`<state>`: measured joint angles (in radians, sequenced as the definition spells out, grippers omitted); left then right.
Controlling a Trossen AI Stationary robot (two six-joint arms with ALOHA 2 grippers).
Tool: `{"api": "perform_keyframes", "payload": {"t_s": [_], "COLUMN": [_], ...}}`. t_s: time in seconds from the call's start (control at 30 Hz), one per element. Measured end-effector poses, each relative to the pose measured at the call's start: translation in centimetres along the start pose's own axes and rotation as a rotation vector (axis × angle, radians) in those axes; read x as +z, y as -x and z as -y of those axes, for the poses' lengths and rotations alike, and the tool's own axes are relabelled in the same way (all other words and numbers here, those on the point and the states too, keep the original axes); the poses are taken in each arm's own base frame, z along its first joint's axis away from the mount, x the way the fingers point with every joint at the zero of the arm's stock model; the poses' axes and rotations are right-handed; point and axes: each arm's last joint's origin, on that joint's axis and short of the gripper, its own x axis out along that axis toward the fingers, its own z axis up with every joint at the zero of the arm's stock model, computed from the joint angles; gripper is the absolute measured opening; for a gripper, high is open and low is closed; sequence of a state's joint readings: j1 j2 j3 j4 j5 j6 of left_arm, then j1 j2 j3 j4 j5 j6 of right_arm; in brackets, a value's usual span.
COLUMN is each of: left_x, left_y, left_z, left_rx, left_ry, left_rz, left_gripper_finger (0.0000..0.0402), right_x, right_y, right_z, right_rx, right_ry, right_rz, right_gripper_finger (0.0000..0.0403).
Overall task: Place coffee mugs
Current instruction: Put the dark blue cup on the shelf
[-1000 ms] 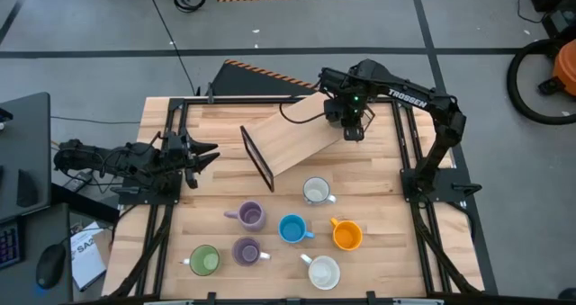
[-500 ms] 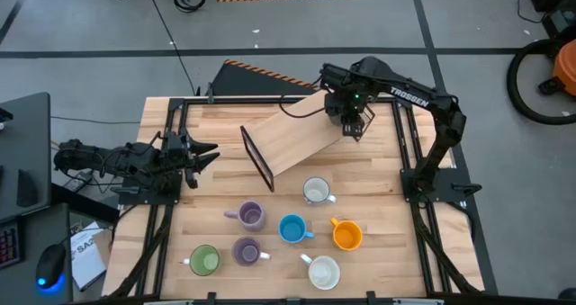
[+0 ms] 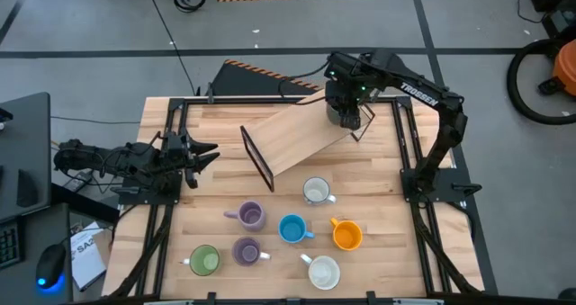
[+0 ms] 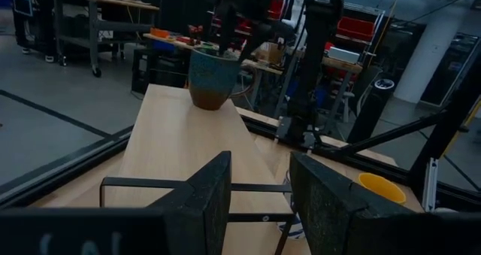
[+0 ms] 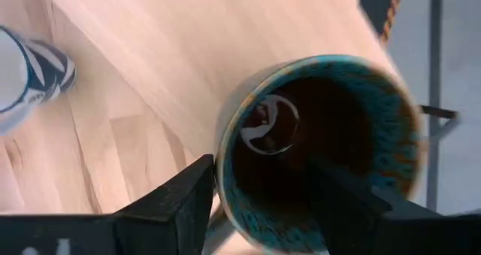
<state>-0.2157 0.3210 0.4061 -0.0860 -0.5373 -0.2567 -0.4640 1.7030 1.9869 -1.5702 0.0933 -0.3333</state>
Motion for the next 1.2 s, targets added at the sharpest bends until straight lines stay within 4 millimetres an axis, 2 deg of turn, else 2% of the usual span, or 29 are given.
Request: {"api": "perform_keyframes", "payload": {"t_s": [0.1,0.27,0.43,0.93,1.2], "left_x": [0.0,0.0,0.0,0.1,0.1], "left_y": [0.0,0.0,0.0,0.0,0.0], "left_z": [0.0,0.0,0.0,0.0,0.0], "left_rx": [0.000,0.001,0.001,-0.007,-0.008], "left_ry": [0.011,0.021,0.021,0.050,0.050], "left_rz": [0.000,0.000,0.000,0.004,0.004], "left_gripper_finger": [0.0142,0.0142,0.0142,0.0142,0.0142], "right_x": [-0.7,-2.3,-3.3,-7.0,-6.5], "right_y": [1.2,3.7,4.4,-1.3,-3.6], "right_z": [0.0,-0.5,-0.7,-2.4,-4.1], "right_rx": [-0.101,-0.146,-0.173,-0.235,-0.236], "right_ry": [-0.017,-0.067,-0.182,-0.394,-0.486], "right_rz": [0.005,0.068,0.087,-0.154,-0.120], "right_gripper_finger": [0.0213,0.0212,0.0211,0.0211,0.0210]}}
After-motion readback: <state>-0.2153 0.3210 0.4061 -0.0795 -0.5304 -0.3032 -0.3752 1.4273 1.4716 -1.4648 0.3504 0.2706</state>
